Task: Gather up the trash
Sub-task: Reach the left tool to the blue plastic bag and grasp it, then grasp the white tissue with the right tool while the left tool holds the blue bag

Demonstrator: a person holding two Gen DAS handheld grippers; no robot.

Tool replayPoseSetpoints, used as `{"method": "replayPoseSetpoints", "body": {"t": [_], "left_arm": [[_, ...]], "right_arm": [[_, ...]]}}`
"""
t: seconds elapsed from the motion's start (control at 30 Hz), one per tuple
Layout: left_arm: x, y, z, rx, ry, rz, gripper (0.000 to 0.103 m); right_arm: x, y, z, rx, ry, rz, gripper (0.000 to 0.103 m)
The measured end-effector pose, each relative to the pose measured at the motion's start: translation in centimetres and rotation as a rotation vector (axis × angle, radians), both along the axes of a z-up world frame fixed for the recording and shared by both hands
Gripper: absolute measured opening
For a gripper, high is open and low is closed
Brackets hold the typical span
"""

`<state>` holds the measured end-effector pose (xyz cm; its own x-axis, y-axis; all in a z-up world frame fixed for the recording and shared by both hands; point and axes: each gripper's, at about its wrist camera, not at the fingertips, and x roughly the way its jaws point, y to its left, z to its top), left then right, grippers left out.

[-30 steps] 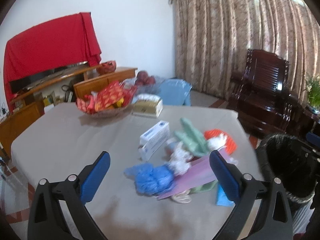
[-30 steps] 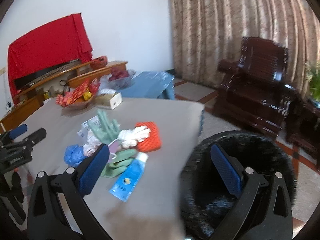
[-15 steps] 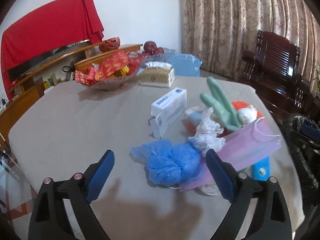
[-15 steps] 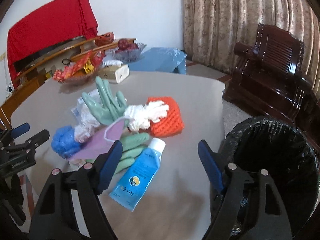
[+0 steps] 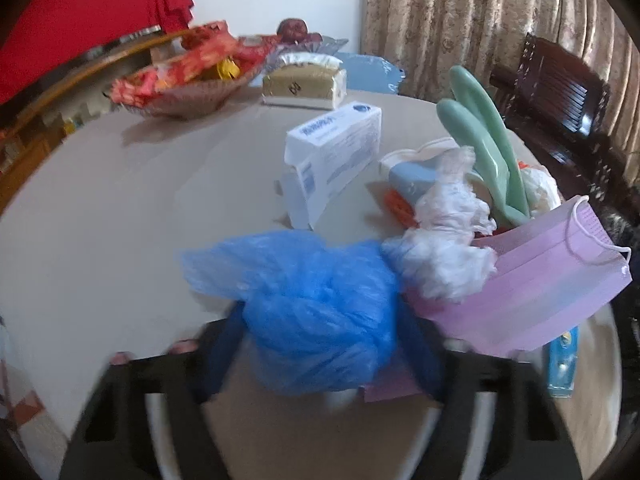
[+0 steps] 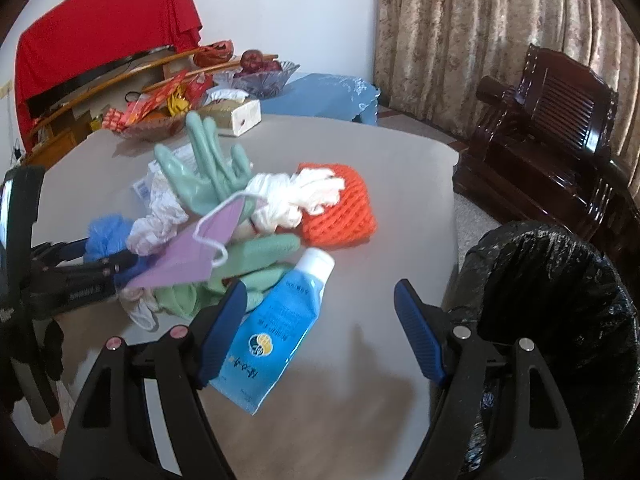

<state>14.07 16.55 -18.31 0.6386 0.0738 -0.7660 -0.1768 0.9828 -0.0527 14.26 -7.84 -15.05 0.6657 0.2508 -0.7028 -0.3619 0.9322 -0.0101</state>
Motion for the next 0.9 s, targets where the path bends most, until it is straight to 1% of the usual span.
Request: {"method": "replayPoseSetpoints", "body": {"t": [0.03, 0.07, 0.13, 0.23, 0.33, 0.5, 0.6, 0.63, 0.7, 0.77, 0.83, 0.87, 0.9], "left_arm": [[-0.2, 0.4, -0.1, -0.034, -0.009, -0.005, 0.054], [-0.4, 0.6, 0.0, -0.042, -0.015, -0.002, 0.052], [-0.7, 0.8, 0.3, -0.042, -0.032, 0.002, 0.045], [-1.5, 1.3, 1.1, -0.055, -0.063, 0.012, 0.040], [-2.4, 2.0, 2.0, -0.057, -0.094, 0.029, 0.037], [-3.6, 2.9, 3.8, -0.022, -0.141, 0.048, 0.036], [-3.9, 3.6, 4.3, -0.010, -0.153, 0.058, 0.036], [-4.0, 3.9, 4.3, 0.006, -0.153, 0.064, 0.036], [-4.2, 4.5, 4.2, 0.020, -0.150, 0.080, 0.036], [-4.6, 5.5, 4.1, 0.022, -0.147, 0.103, 0.036], [-5.1, 6.3, 4.2, 0.037, -0.151, 0.121, 0.036], [-5.3, 6.7, 4.3, 0.041, -0.153, 0.128, 0.036], [-5.5, 6.9, 4.4, 0.042, -0.156, 0.133, 0.036]], "right_arm": [[0.0, 0.2, -0.2, -0.004, 0.004, 0.005, 0.074], [-0.1, 0.3, -0.4, -0.007, 0.007, 0.010, 0.074], [-0.3, 0.6, -0.6, -0.011, 0.011, 0.018, 0.074], [-0.4, 0.8, -0.3, -0.008, 0.004, 0.025, 0.074], [-0.7, 0.8, 0.9, 0.004, -0.039, 0.012, 0.074], [-0.6, 1.5, 2.9, 0.049, -0.085, 0.030, 0.074], [0.3, 3.1, 3.7, 0.084, -0.088, 0.067, 0.074], [0.6, 4.0, 4.0, 0.091, -0.098, 0.077, 0.074], [0.7, 5.2, 4.8, 0.100, -0.132, 0.084, 0.074], [0.3, 6.2, 6.3, 0.119, -0.188, 0.079, 0.074], [-0.3, 6.4, 7.6, 0.145, -0.214, 0.086, 0.076], [-0.6, 6.5, 8.2, 0.154, -0.225, 0.089, 0.076], [-0.8, 6.6, 8.7, 0.162, -0.235, 0.102, 0.080]]}}
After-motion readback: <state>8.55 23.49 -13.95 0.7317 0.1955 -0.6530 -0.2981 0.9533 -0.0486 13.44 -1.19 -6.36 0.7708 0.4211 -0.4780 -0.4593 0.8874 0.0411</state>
